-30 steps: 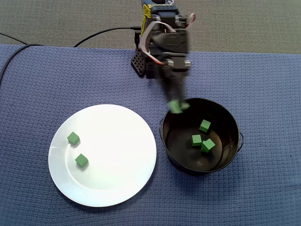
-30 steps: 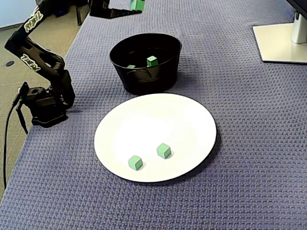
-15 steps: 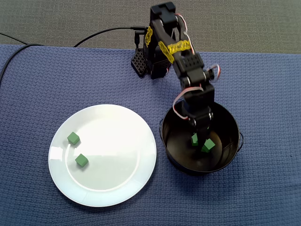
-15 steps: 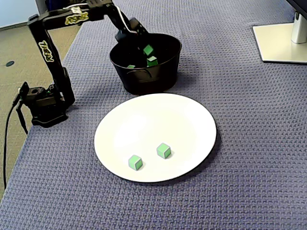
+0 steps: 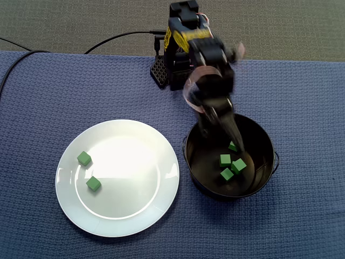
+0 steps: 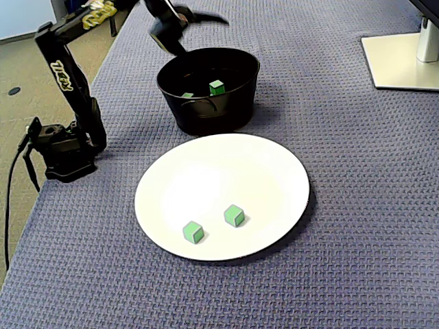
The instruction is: Pick up the items on the white plate and put them in the black container.
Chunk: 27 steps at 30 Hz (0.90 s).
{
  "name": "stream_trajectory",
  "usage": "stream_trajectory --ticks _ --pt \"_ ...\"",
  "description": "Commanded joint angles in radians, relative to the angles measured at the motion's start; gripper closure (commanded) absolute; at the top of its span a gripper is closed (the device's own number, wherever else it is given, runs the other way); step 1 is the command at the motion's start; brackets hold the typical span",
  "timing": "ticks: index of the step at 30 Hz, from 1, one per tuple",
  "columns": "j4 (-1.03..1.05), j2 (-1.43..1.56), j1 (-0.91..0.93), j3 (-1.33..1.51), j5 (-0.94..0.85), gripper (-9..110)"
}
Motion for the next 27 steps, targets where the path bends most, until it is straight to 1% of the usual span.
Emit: stream_trajectory --ticks 1,4,6,8,11,13,16,20,27 --pt "0.124 0.117 0.238 -0.216 -0.43 53" --pt "0.213 0.161 0.422 -0.187 -0.669 53" --pt "0.215 0.187 0.563 -0.121 -0.787 54" --pt "0.138 0.195 0.696 -0.021 -0.865 53" --pt "-0.097 0.183 0.828 0.178 -0.905 53" --pt "-0.192 0.141 0.874 0.267 -0.93 52" --pt "-0.259 0.044 0.923 0.316 -0.962 52" --pt "-0.319 -0.104 0.976 0.305 -0.999 53" --pt "-0.558 -0.353 1.008 0.295 -1.115 53"
